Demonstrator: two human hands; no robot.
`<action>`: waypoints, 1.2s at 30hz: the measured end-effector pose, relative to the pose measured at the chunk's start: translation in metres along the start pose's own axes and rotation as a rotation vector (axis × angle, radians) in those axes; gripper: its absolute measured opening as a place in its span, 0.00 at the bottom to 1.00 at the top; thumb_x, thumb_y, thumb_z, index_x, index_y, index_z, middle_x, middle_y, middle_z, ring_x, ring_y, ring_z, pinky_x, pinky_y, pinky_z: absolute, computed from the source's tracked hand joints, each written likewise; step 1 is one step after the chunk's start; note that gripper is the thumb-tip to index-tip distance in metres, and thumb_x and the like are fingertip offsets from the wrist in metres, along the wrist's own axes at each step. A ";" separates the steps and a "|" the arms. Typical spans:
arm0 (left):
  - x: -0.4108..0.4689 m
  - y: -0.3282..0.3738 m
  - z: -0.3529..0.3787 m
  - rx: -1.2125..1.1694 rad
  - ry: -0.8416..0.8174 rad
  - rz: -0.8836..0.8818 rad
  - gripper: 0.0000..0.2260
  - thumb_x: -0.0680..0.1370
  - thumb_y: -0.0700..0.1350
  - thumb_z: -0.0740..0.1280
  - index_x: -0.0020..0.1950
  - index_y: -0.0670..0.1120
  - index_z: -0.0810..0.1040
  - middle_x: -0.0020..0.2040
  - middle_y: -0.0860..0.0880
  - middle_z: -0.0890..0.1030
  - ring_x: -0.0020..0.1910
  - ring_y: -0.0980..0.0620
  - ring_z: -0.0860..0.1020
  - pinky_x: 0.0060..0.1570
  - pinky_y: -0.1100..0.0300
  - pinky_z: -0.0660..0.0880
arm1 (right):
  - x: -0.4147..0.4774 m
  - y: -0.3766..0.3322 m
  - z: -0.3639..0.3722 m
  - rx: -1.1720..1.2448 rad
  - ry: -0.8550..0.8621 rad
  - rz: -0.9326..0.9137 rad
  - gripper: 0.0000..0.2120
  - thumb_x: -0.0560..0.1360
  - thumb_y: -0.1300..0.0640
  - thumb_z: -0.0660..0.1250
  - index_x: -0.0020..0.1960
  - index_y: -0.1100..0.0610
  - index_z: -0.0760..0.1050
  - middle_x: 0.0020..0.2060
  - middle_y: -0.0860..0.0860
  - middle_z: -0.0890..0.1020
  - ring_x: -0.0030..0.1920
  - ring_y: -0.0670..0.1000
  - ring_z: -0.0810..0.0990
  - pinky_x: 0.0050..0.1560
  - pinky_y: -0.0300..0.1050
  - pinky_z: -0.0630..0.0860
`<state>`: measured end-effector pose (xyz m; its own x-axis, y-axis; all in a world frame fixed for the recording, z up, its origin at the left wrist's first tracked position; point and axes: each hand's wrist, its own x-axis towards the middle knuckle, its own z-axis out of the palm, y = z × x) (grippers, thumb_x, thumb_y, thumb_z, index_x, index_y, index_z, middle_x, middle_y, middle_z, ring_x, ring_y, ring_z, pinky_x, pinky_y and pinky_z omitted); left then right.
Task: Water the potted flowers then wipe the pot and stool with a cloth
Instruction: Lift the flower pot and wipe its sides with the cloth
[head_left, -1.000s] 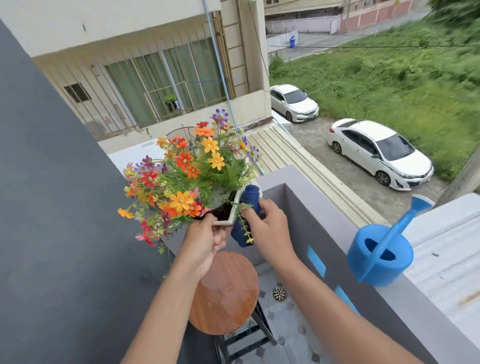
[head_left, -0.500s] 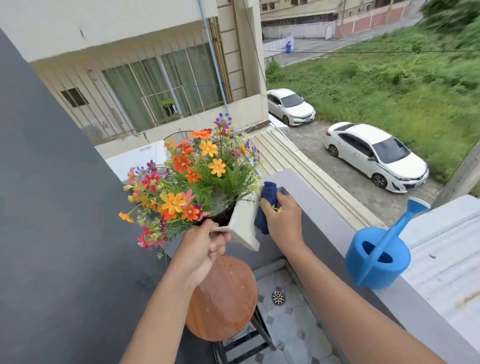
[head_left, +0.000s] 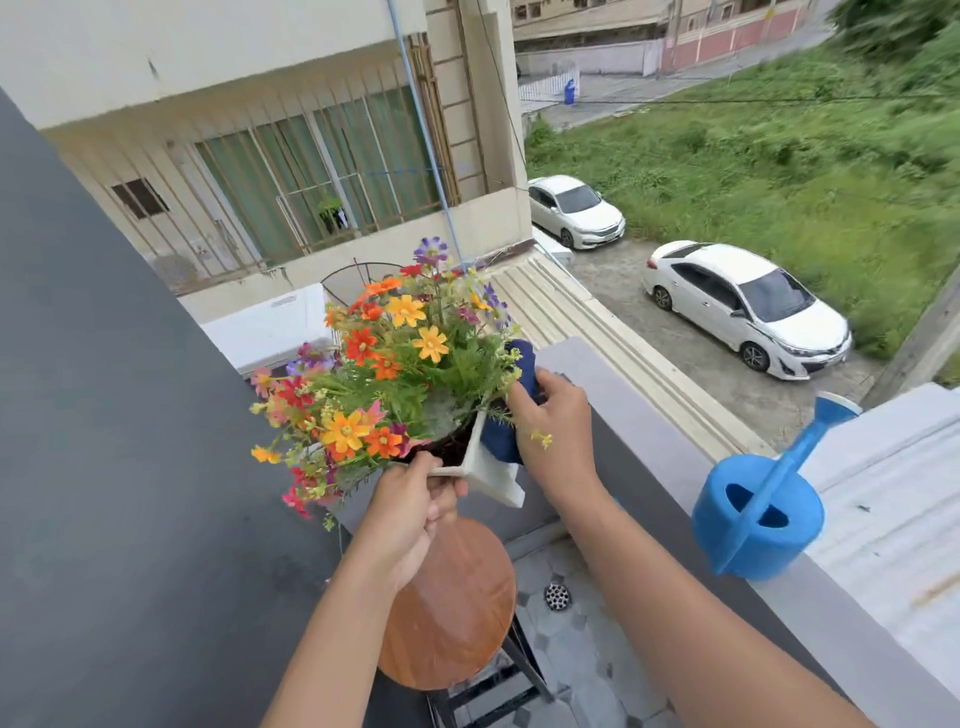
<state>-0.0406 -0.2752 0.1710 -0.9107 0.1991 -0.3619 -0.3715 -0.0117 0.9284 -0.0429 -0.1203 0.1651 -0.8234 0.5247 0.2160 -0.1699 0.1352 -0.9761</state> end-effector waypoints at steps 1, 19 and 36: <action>-0.001 0.001 -0.002 -0.002 -0.013 -0.002 0.13 0.83 0.41 0.52 0.39 0.42 0.68 0.28 0.44 0.74 0.19 0.55 0.58 0.30 0.55 0.50 | 0.009 0.001 -0.002 -0.033 0.021 -0.002 0.20 0.77 0.61 0.67 0.31 0.56 0.60 0.28 0.49 0.61 0.25 0.45 0.59 0.28 0.41 0.56; -0.004 0.001 0.002 -0.041 0.025 0.007 0.13 0.84 0.41 0.53 0.43 0.40 0.71 0.30 0.42 0.73 0.19 0.56 0.59 0.34 0.54 0.49 | 0.026 0.021 0.002 -0.057 0.049 0.106 0.17 0.73 0.53 0.66 0.30 0.54 0.62 0.26 0.52 0.67 0.30 0.49 0.64 0.33 0.46 0.60; -0.007 0.017 0.009 -0.159 0.093 0.057 0.14 0.83 0.38 0.53 0.39 0.40 0.69 0.23 0.45 0.72 0.21 0.55 0.61 0.20 0.64 0.60 | -0.062 0.074 0.000 -0.161 0.024 0.155 0.18 0.78 0.57 0.68 0.33 0.50 0.65 0.34 0.48 0.69 0.33 0.43 0.69 0.34 0.37 0.63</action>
<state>-0.0394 -0.2680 0.1900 -0.9411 0.1024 -0.3223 -0.3361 -0.1767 0.9251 -0.0048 -0.1429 0.0800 -0.8193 0.5696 0.0664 0.0474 0.1828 -0.9820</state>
